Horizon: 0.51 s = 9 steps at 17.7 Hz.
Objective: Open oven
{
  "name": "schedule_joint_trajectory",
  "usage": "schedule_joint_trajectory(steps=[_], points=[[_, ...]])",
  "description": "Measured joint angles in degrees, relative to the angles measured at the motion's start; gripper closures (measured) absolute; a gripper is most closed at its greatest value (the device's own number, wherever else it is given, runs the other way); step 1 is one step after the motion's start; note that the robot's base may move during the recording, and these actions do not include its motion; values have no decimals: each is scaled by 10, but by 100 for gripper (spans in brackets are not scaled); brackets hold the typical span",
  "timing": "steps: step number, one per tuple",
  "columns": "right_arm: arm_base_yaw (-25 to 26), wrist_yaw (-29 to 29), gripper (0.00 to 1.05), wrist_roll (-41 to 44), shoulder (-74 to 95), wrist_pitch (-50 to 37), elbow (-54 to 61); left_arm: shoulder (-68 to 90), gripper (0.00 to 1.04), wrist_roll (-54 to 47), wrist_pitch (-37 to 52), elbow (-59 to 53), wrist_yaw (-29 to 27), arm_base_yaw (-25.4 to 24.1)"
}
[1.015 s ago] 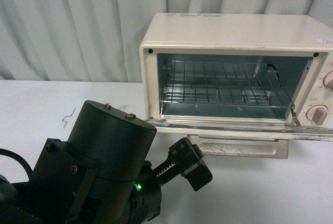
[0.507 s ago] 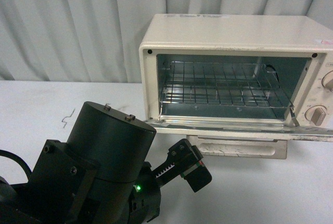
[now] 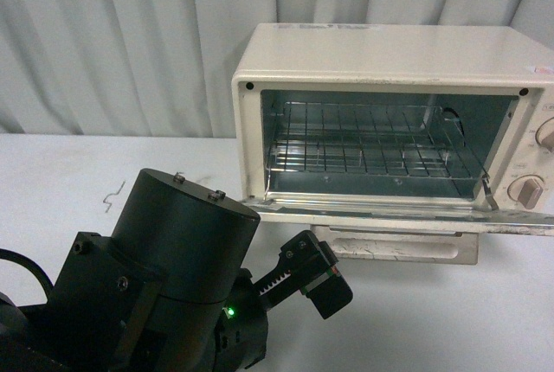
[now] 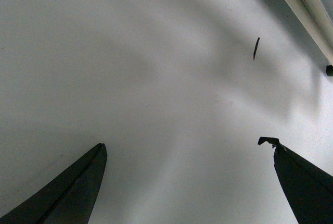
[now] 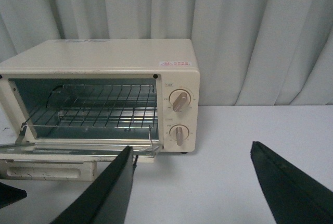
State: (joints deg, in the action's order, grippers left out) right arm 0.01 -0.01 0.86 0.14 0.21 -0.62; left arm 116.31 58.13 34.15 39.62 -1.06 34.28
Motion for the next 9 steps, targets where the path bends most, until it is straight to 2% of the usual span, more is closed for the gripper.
schedule_joint_trajectory(steps=[3, 4, 5, 6, 7, 9], points=[[0, 0, 8, 0, 0, 0, 0, 0, 7, 6, 13, -2, -7, 1], [0, 0, 5, 0, 0, 0, 0, 14, 7, 43, 97, -26, -72, 12], [0, 0, 8, 0, 0, 0, 0, 18, 7, 91, 132, -39, -110, 16], [0, 0, 6, 0, 0, 0, 0, 9, 7, 119, 183, -54, -105, 17], [0, 0, 6, 0, 0, 0, 0, -16, 7, 107, 210, -73, -65, 8], [0, 0, 6, 0, 0, 0, 0, -42, 7, 75, 228, -99, -16, -9]])
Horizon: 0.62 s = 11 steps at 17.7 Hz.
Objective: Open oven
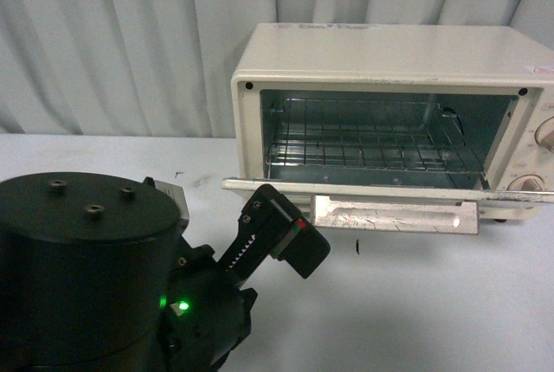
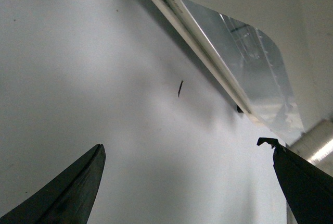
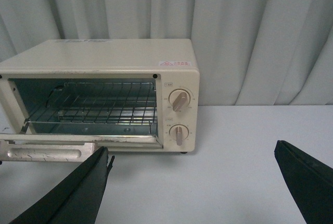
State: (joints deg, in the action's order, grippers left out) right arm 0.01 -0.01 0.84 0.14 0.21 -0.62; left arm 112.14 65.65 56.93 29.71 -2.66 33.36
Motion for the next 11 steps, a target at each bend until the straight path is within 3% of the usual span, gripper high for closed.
schedule_joint_trajectory(steps=[3, 7, 11], points=[[0, 0, 6, 0, 0, 0, 0, -51, 7, -80, -1, -49, 89, -44], [0, 0, 6, 0, 0, 0, 0, -184, 7, -216, -104, -110, 143, -177], [0, 0, 6, 0, 0, 0, 0, -315, 7, -304, -210, -116, 167, -213]])
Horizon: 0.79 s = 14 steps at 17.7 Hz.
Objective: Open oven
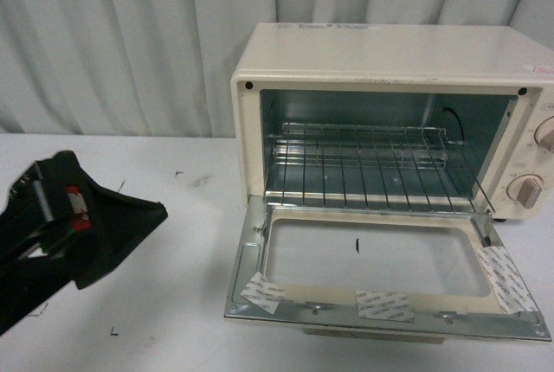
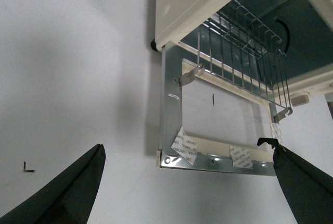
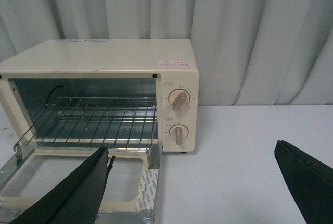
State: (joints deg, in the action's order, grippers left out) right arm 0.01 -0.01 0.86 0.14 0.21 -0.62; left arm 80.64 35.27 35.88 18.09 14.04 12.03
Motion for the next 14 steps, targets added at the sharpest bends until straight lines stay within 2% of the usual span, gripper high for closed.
schedule_joint_trajectory(steps=[3, 7, 8, 10, 12, 14], points=[[0, 0, 6, 0, 0, 0, 0, -115, 7, -64, -54, 3, -2, -41], [0, 0, 6, 0, 0, 0, 0, -219, 7, -125, -92, 35, -16, -43], [0, 0, 6, 0, 0, 0, 0, -234, 15, -177, -20, 23, -99, -23], [0, 0, 6, 0, 0, 0, 0, -274, 31, -262, 19, -12, -195, -26], [0, 0, 6, 0, 0, 0, 0, -299, 47, -310, 14, -49, -219, -47], [0, 0, 6, 0, 0, 0, 0, -321, 64, -329, 6, -73, -208, -54]])
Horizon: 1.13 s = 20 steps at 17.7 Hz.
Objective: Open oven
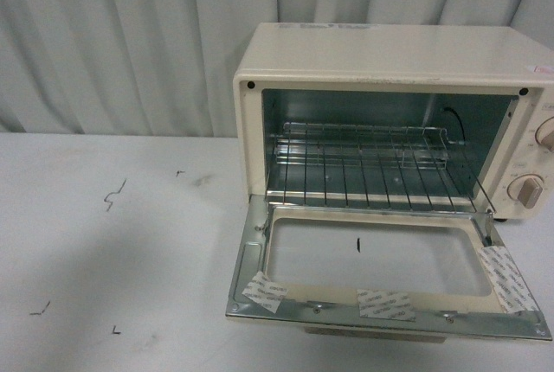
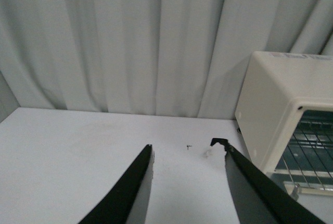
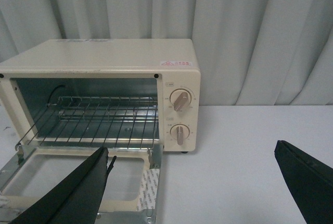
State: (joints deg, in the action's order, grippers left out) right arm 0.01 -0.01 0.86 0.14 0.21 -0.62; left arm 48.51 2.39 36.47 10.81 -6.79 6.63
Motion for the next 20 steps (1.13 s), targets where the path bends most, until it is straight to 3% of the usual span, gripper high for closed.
schedule_joint_trajectory(steps=[4, 5, 7, 14, 16, 20], points=[[0, 0, 6, 0, 0, 0, 0, -57, 94, -13, -14, -30, 18, -17], [0, 0, 6, 0, 0, 0, 0, -76, 104, -13, -27, -41, 54, -45], [0, 0, 6, 0, 0, 0, 0, -104, 103, -15, -44, -56, 59, -70], [0, 0, 6, 0, 0, 0, 0, -196, 103, -16, -106, -83, 68, -65], [0, 0, 6, 0, 0, 0, 0, -210, 103, -16, -84, -101, 68, -65], [0, 0, 6, 0, 0, 0, 0, -285, 103, -16, -164, -103, 68, -65]])
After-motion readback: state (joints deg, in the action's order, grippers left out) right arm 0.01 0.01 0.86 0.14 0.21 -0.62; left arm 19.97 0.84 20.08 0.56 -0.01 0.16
